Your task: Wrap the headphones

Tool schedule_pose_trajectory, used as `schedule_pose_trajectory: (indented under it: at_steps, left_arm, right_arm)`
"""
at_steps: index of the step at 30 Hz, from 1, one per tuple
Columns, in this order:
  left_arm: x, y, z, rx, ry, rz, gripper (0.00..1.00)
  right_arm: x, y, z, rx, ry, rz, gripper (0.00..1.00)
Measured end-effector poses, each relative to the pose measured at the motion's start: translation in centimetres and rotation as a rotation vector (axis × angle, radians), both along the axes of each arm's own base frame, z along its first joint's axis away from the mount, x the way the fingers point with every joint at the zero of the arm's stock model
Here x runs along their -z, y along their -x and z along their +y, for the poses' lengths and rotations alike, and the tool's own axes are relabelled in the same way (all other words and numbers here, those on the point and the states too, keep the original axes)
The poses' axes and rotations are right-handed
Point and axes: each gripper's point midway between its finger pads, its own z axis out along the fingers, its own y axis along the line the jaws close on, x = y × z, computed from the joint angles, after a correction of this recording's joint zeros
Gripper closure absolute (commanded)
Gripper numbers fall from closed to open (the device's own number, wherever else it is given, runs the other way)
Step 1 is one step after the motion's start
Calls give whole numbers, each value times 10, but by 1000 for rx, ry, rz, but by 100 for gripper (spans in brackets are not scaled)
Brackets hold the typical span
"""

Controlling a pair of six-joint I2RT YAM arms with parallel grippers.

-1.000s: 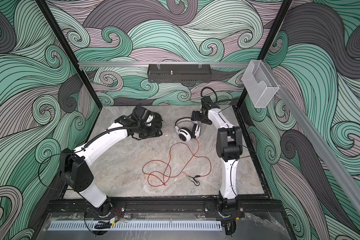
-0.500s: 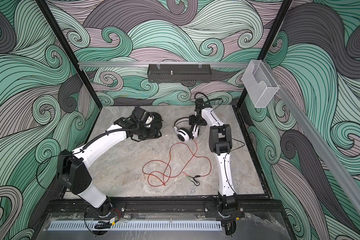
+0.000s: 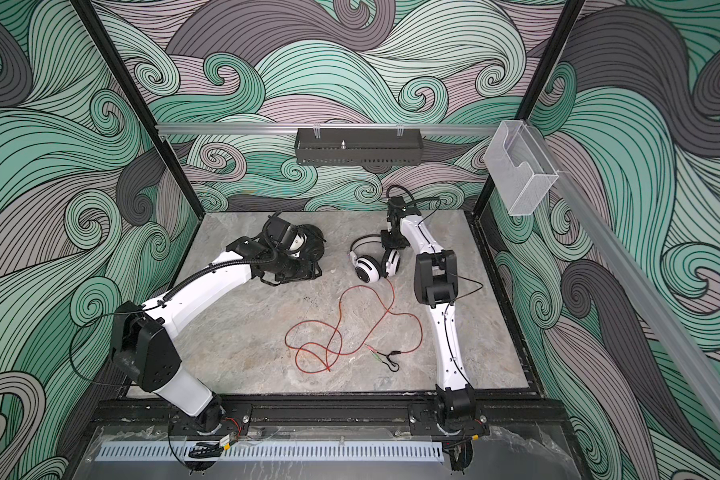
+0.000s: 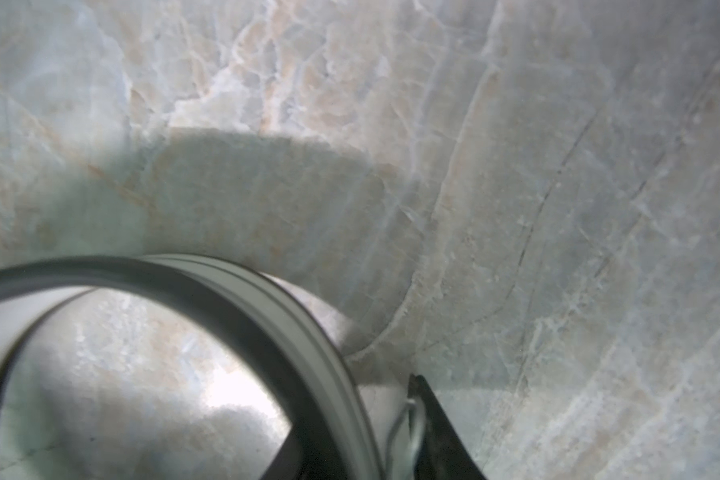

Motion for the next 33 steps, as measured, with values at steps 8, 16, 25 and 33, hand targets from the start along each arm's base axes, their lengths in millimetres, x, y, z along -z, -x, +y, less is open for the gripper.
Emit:
schedule_pose_trajectory:
  at_steps: [8, 16, 25, 33]
  left_arm:
    - [-13, -7, 0, 41, -23, -61, 30]
    - [-33, -20, 11, 93, -94, -169, 26]
    - [-106, -40, 28, 105, -146, -338, 20]
    - [-161, -37, 38, 108, -159, -430, 19]
  right_arm:
    - [-18, 4, 0, -40, 29, -25, 100]
    - [-119, 25, 25, -136, 20, -226, 100]
    - [-225, 87, 84, -316, -98, -435, 100]
    - [-259, 127, 126, -481, -154, -515, 100]
